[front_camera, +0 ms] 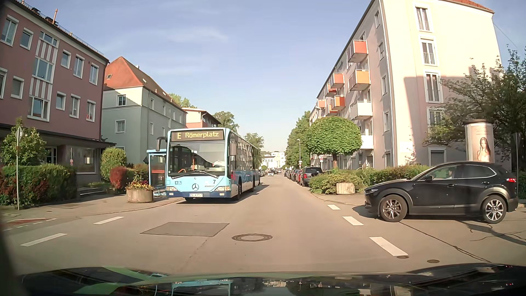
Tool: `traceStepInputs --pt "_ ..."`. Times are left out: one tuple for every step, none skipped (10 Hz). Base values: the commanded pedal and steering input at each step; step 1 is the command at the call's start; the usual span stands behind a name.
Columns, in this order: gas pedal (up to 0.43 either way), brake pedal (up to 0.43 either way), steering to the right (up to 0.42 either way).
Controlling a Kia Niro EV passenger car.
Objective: Follow the waypoints while adhering to traffic rules and regulations
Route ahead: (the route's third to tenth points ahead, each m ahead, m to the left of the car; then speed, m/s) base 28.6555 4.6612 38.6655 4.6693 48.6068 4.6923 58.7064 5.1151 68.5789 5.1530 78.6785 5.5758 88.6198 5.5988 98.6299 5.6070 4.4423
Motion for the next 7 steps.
traceStepInputs --pt "0.079 0.0 -0.004" --pt "0.079 0.0 -0.003" --pt "0.067 0.0 -0.001" --pt "0.067 0.0 0.001" --pt "0.059 0.0 0.003" --pt "0.059 0.0 0.003" --pt "0.059 0.0 0.003"
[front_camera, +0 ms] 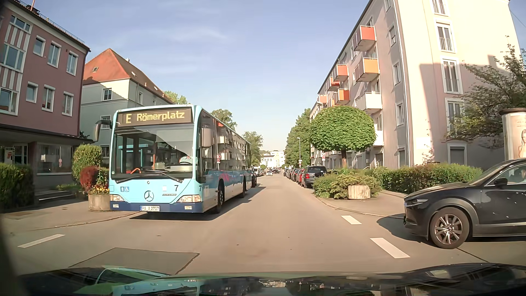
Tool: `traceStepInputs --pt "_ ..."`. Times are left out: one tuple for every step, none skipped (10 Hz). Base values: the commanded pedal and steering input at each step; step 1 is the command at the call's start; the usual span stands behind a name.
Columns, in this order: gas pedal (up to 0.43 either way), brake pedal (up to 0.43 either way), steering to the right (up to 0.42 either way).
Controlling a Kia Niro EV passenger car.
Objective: Follow the waypoints while adhering to traffic rules and regulations
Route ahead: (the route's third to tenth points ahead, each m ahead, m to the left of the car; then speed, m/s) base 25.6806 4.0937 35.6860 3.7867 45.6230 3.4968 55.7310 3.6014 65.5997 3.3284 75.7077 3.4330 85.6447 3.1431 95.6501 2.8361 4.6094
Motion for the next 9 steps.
traceStepInputs --pt "0.059 0.0 0.003" --pt "0.059 0.0 0.003" --pt "0.059 0.0 0.003" --pt "0.059 0.0 0.002" --pt "0.059 0.0 0.001" --pt "0.059 0.0 0.001" --pt "0.059 0.0 0.001" --pt "0.059 0.0 -0.002" --pt "0.059 0.0 -0.001"
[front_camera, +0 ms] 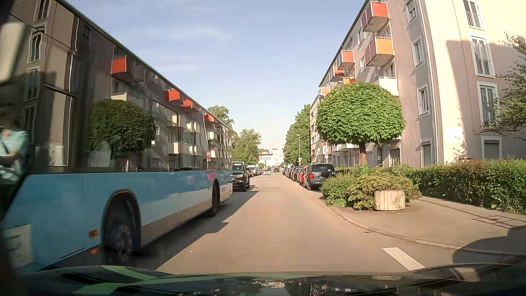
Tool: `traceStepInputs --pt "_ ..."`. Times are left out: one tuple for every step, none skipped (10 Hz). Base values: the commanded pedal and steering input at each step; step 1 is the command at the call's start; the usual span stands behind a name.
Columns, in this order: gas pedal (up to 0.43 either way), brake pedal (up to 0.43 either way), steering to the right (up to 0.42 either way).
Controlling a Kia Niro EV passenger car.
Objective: Follow the waypoints while adhering to traffic rules and regulations
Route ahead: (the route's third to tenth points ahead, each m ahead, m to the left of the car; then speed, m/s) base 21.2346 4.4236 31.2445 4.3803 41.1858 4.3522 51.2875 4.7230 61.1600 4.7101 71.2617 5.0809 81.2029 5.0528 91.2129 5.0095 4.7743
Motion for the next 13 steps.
traceStepInputs --pt "0.059 0.0 0.0" --pt "0.059 0.0 0.0" --pt "0.067 0.0 0.0" --pt "0.067 0.0 -0.001" --pt "0.067 0.0 -0.005" --pt "0.079 0.0 -0.008" --pt "0.087 0.0 -0.009" --pt "0.11 0.0 -0.008" --pt "0.15 0.0 -0.008" --pt "0.157 0.0 -0.008" --pt "0.157 0.0 -0.01" --pt "0.169 0.0 -0.015" --pt "0.177 0.0 -0.019"
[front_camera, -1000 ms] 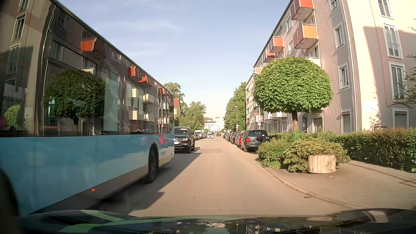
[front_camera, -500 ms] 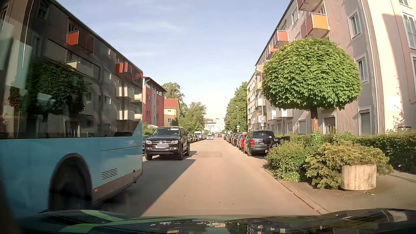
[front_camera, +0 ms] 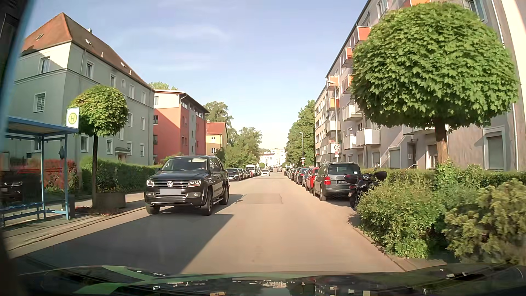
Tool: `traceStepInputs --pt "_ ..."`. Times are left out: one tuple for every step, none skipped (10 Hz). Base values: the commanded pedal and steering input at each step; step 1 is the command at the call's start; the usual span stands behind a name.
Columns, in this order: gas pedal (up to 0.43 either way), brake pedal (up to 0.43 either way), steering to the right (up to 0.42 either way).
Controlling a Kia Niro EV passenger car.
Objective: Follow the waypoints while adhering to traffic rules and regulations
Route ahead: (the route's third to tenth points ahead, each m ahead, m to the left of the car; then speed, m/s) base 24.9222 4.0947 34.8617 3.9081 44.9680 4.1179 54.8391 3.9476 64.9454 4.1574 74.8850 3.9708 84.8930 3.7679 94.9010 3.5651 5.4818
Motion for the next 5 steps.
traceStepInputs --pt "0.189 0.0 -0.019" --pt "0.189 0.0 -0.017" --pt "0.197 0.0 -0.017" --pt "0.197 0.0 -0.014" --pt "0.197 0.0 -0.009"
